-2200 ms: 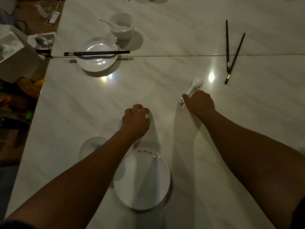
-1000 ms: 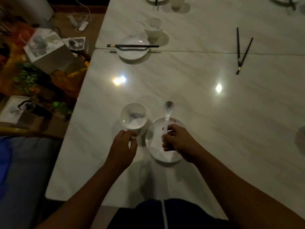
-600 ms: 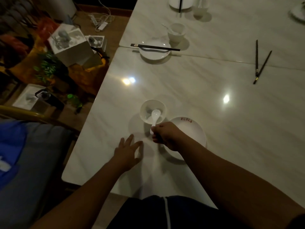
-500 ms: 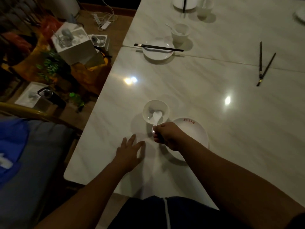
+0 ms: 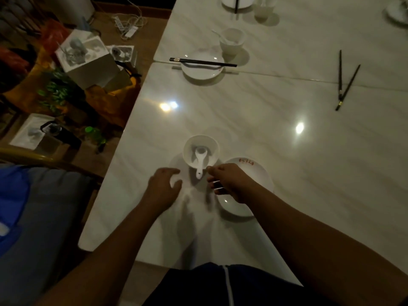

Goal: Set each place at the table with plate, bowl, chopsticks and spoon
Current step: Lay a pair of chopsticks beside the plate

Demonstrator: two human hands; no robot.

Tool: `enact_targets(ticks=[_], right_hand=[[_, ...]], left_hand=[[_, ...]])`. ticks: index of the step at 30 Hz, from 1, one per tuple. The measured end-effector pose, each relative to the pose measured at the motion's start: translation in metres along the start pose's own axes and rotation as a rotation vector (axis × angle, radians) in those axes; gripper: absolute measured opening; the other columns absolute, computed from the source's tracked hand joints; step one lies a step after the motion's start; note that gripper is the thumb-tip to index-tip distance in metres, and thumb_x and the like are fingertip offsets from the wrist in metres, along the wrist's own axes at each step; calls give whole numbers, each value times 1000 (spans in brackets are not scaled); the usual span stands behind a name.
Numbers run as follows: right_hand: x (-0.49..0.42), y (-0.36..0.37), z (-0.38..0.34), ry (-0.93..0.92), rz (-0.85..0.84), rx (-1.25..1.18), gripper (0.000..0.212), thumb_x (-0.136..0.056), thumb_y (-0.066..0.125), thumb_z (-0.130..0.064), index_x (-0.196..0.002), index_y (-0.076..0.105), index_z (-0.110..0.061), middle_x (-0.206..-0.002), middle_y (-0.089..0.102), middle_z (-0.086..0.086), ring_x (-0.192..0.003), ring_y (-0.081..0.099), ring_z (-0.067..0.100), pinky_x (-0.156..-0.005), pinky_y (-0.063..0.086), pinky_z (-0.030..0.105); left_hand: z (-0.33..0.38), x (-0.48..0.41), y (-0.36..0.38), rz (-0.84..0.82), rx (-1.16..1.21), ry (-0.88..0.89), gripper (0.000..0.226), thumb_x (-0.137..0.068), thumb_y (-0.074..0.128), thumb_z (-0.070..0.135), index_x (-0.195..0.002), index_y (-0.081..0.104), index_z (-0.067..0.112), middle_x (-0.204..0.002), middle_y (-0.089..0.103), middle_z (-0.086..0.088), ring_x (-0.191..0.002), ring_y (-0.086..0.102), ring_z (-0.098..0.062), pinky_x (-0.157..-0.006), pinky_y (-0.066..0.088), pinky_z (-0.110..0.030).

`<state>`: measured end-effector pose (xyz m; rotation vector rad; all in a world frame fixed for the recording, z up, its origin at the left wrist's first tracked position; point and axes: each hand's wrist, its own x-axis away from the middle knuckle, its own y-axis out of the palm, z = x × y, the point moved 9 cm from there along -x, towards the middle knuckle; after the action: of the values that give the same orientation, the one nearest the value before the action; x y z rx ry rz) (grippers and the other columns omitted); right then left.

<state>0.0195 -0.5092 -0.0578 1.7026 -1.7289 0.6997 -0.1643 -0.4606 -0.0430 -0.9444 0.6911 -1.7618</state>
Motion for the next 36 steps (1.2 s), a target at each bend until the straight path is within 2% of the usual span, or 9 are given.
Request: enact_targets(ticks=[5, 10, 15, 18, 22, 26, 29, 32, 36], right_hand=[[18, -88, -6, -117, 196, 130, 21, -94, 56, -26, -103, 63, -9, -92, 67, 6, -69, 63, 16, -55, 49, 24], [33, -207, 3, -98, 389, 77, 12, -93, 55, -21, -91, 65, -13, -88, 66, 5, -68, 59, 16, -59, 46, 25], [28, -338, 10, -77, 562, 104, 13, -90, 57, -20, -91, 66, -11, -90, 67, 10, -68, 59, 17, -60, 46, 29], [7, -419, -3, -117, 673, 213, 14, -86, 60, -24, -88, 68, -13, -90, 68, 10, -82, 67, 29, -71, 52, 38], [-33, -500, -44, -173, 749, 424, 22, -89, 56, -25, -97, 69, -9, -102, 69, 10, -98, 62, 27, -79, 41, 27], [-76, -549, -86, -281, 766, 483, 29, -91, 50, -20, -116, 64, -16, -108, 67, 6, -104, 60, 23, -77, 34, 19], [-111, -572, -112, -351, 740, 567, 43, -92, 44, -19, -135, 51, -24, -119, 58, 14, -110, 55, 29, -89, 38, 25], [-132, -584, -129, -332, 758, 804, 37, -94, 43, -27, -128, 57, -27, -125, 50, 14, -115, 50, 37, -95, 43, 40], [-128, -593, -128, -365, 840, 933, 27, -93, 48, -31, -110, 58, -12, -114, 52, 16, -104, 50, 36, -79, 42, 38]], left_hand=[[103, -32, -17, 82, 26, 253, 30, -86, 57, 21, -112, 64, 10, -115, 60, -14, -108, 56, -30, -97, 39, -33], [203, -55, 54, -97, 37, 382, 27, -89, 59, 19, -116, 62, 14, -119, 58, -8, -114, 54, -25, -100, 36, -31], [278, -93, 134, -238, -9, 388, 29, -91, 55, 23, -119, 59, 17, -124, 56, -6, -118, 51, -25, -103, 37, -33], [320, -117, 176, -275, -40, 354, 30, -92, 53, 25, -121, 58, 18, -126, 55, -6, -120, 50, -24, -101, 36, -32], [377, -160, 222, -290, -97, 368, 31, -93, 53, 27, -122, 57, 19, -128, 53, -7, -117, 51, -25, -104, 37, -35], [443, -210, 252, -282, -208, 501, 32, -94, 49, 25, -125, 55, 22, -134, 49, -8, -123, 44, -30, -104, 39, -44], [479, -256, 265, -226, -218, 518, 32, -95, 47, 22, -125, 55, 22, -132, 50, -10, -123, 44, -31, -104, 38, -41], [509, -302, 275, -162, -218, 529, 33, -93, 46, 17, -125, 57, 17, -124, 54, -17, -115, 51, -36, -101, 39, -40], [548, -344, 297, -136, -324, 568, 34, -94, 46, 26, -127, 55, 22, -121, 52, -20, -109, 53, -40, -96, 43, -42]])
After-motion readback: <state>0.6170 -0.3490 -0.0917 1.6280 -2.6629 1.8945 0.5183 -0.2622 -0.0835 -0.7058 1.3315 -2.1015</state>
